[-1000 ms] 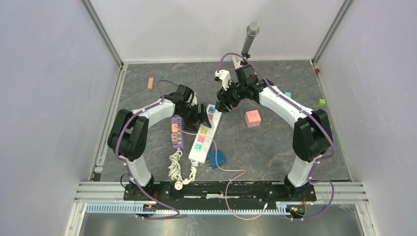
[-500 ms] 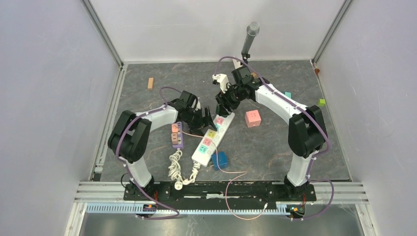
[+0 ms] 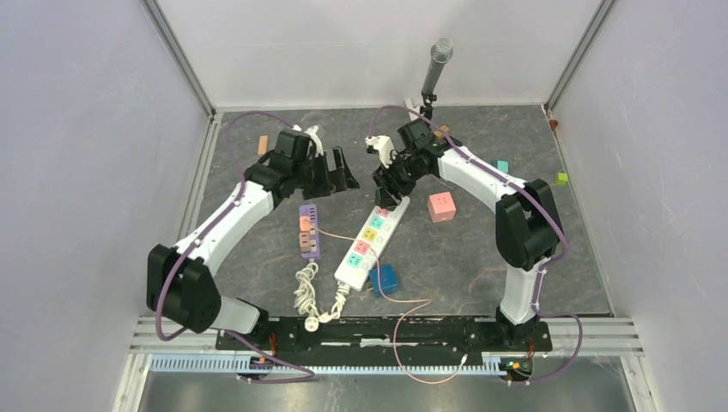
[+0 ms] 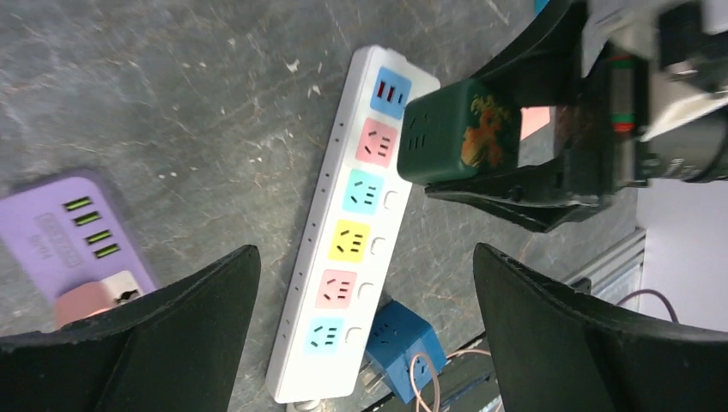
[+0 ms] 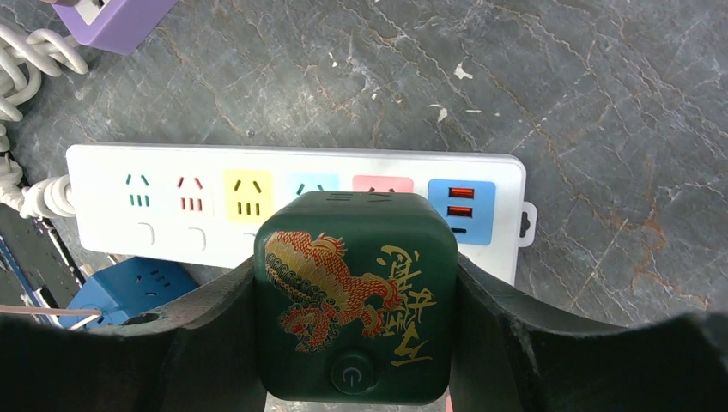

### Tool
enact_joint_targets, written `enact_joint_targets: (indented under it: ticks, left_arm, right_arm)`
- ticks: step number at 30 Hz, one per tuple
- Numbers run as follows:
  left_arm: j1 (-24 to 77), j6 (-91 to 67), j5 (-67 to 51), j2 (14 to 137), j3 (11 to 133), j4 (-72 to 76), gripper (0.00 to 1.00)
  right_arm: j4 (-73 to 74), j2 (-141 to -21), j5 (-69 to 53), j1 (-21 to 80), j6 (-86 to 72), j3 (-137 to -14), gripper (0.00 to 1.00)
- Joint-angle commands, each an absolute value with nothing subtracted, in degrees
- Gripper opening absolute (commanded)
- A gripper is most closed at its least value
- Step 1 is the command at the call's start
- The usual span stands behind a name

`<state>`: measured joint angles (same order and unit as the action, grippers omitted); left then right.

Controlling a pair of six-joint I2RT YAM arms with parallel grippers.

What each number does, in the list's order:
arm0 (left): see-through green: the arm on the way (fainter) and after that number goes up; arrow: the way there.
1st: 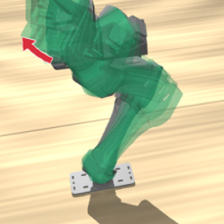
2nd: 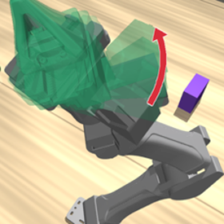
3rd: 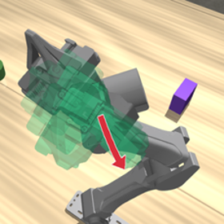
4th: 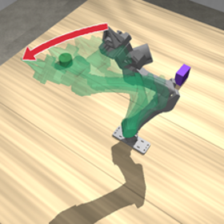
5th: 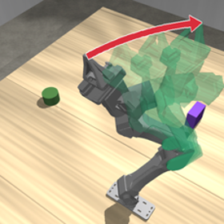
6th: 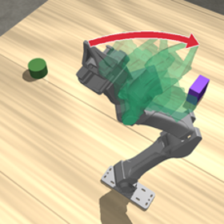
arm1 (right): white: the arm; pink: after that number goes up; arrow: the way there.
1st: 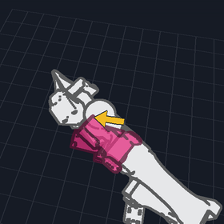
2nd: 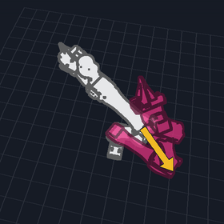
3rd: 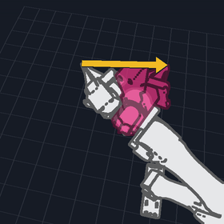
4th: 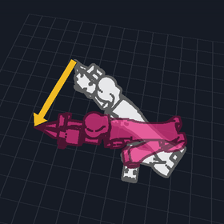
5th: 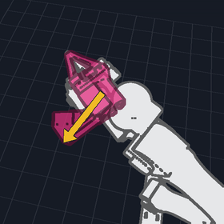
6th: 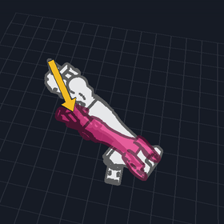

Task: Insert the plug
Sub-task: Insert the plug into the socket.

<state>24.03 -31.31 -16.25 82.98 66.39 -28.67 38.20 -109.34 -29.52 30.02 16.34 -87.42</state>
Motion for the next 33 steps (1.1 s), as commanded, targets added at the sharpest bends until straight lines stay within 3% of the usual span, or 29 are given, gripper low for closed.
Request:
enact_joint_targets:
  ticks: [1,33]
  left_arm:
    - [22.69,-27.32,-13.55,78.06,67.78,-30.54,1.0]
    - [22.29,-29.84,-16.26,73.88,61.35,-29.01,1.0]
  right_arm:
    - [34.58,-108.75,-29.7,31.15,16.72,-88.35,0.0]
    - [24.0,-108.63,-24.88,32.26,15.12,-78.98,0.0]
